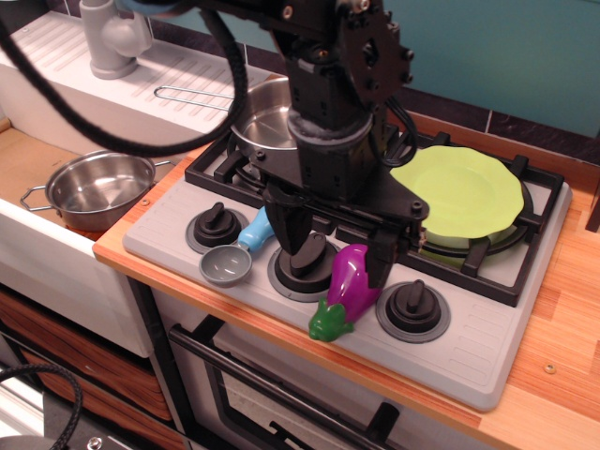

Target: Put eggplant on plate and spoon in pot or pan on stove

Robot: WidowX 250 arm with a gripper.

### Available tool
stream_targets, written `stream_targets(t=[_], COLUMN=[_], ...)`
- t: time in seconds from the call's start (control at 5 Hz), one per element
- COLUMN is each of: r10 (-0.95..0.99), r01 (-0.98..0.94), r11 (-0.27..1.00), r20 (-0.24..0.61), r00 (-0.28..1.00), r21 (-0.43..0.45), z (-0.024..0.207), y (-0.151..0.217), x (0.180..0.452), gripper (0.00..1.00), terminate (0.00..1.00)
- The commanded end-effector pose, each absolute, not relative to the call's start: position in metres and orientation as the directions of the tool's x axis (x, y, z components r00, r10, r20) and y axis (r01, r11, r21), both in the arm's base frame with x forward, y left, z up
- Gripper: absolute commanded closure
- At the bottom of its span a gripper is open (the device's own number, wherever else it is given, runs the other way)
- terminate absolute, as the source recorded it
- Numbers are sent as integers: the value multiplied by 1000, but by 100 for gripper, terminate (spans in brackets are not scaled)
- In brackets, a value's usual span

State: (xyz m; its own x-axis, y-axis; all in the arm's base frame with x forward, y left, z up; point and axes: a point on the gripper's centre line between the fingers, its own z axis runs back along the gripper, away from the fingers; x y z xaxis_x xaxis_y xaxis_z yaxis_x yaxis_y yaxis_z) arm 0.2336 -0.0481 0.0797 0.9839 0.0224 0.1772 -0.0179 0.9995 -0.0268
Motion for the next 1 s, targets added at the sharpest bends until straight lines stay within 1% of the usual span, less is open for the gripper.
stream_targets(t=[0.0,0.2,0.4,0.8], r10=[22,29,31,28], r01=[-18,-19,-18,-13], r11=[999,999,998,997], r20=[177,198,208,216], r00=[984,980,978,976], r21=[-27,-49,-65,-71], z=[80,65,57,48], y=[-48,-49,-49,-46], x=[234,236,238,237], gripper=[0,0,0,0], terminate=[0,0,0,0])
